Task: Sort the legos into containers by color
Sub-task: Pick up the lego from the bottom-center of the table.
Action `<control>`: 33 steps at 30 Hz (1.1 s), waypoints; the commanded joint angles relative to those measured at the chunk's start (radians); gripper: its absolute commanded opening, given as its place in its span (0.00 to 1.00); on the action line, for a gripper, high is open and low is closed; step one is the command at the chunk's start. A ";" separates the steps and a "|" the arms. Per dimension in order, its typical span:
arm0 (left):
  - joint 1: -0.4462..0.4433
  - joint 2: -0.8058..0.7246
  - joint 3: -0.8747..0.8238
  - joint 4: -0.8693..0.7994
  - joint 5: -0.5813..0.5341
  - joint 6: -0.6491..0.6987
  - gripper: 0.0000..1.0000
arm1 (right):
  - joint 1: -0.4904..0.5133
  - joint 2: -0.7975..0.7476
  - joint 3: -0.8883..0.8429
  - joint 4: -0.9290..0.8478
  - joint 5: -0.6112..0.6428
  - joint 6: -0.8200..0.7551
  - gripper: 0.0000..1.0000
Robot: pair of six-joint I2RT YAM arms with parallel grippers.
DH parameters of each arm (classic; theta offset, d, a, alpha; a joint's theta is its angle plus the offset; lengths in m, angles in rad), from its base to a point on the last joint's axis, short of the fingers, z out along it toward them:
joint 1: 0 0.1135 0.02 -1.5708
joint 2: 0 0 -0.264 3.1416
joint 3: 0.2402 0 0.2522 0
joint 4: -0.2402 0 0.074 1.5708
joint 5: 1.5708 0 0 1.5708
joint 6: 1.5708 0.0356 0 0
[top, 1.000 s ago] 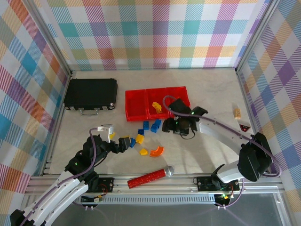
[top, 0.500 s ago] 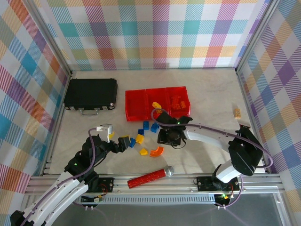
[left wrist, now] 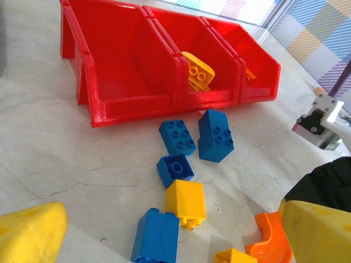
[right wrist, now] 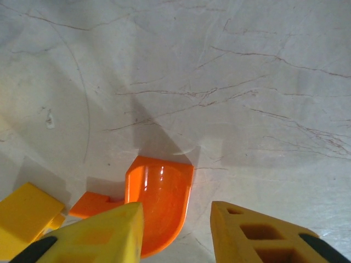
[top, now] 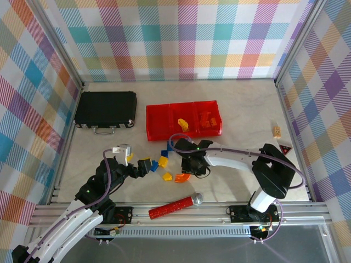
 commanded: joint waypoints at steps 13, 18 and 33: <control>-0.013 -0.010 0.002 0.010 0.002 -0.009 1.00 | 0.017 0.040 -0.010 0.021 0.046 0.054 0.29; -0.013 -0.009 0.001 0.009 0.003 -0.008 1.00 | 0.020 0.047 -0.020 0.027 0.048 0.058 0.26; -0.012 -0.023 0.000 0.000 -0.002 -0.009 1.00 | 0.026 0.091 -0.055 0.028 0.090 0.077 0.19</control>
